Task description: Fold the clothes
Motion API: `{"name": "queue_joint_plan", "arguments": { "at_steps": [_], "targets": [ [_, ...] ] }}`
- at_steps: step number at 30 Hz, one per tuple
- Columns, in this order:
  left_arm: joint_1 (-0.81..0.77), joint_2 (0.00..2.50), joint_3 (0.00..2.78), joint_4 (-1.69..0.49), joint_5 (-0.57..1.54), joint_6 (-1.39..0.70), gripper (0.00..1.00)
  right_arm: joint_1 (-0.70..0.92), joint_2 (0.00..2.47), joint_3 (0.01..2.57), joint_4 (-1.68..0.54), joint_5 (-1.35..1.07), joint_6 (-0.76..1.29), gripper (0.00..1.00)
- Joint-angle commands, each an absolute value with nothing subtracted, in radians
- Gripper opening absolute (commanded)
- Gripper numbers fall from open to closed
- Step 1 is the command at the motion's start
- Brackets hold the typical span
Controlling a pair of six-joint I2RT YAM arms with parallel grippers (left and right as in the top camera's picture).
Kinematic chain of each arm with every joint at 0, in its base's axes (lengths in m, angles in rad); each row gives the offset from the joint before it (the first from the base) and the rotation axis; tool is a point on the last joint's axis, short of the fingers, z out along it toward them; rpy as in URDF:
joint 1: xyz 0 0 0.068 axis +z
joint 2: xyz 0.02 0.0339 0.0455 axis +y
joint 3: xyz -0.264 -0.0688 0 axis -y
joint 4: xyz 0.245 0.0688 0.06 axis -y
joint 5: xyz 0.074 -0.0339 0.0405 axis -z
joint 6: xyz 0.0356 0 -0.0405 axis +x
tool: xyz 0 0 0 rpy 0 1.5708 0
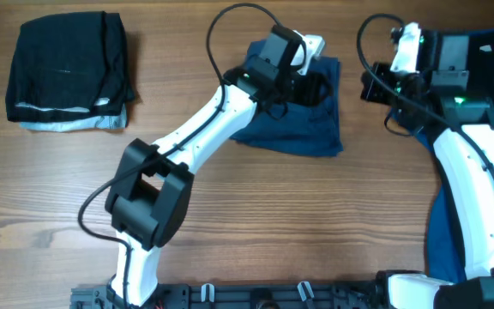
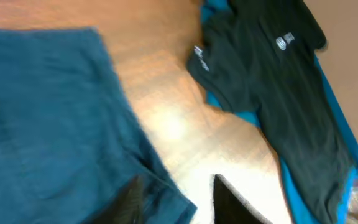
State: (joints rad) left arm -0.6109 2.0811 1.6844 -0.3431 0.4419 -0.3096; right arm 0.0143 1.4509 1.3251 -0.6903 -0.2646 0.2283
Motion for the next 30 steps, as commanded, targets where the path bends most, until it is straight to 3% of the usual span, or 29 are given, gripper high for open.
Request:
{"name": "queue_joint_plan", "arguments": {
  "at_steps": [1,4,8,10,12,13,15,26,27,30],
  "targets": [
    [-0.520,1.991,1.710,-0.348,0.283,-0.300,0.15,0.015,1.491,1.335,-0.646,-0.408,0.167,0.04],
    [-0.467,1.998,1.709,-0.376,0.192,-0.299,0.11,0.016,1.563,1.335,-0.626,-0.489,0.134,0.04],
    [-0.411,2.001,1.708,-0.427,0.188,-0.295,0.17,0.016,1.686,1.335,-0.680,-0.491,0.130,0.06],
    [-0.385,2.001,1.708,-0.480,0.185,-0.292,0.24,0.016,1.736,1.335,-0.701,-0.490,0.130,0.31],
    [-0.360,2.002,1.708,-0.535,0.162,-0.292,0.26,0.015,1.775,1.335,-0.697,-0.470,0.132,0.53],
    [-0.352,2.002,1.708,-0.556,0.154,-0.292,0.26,0.015,1.794,1.335,-0.693,-0.448,0.134,0.62],
    [-0.339,2.002,1.708,-0.598,0.143,-0.292,0.25,0.015,1.835,1.335,-0.681,-0.434,0.142,0.69],
    [-0.316,2.002,1.708,-0.701,0.125,-0.265,0.22,0.015,2.038,1.335,-0.556,-0.459,0.262,0.69],
    [-0.318,2.002,1.708,-0.701,0.125,-0.265,0.22,0.015,2.038,1.335,-0.545,-0.483,0.262,0.64],
    [-0.318,2.002,1.708,-0.702,0.125,-0.265,0.21,0.008,2.037,1.335,-0.515,-0.589,0.263,0.35]
  ]
}}
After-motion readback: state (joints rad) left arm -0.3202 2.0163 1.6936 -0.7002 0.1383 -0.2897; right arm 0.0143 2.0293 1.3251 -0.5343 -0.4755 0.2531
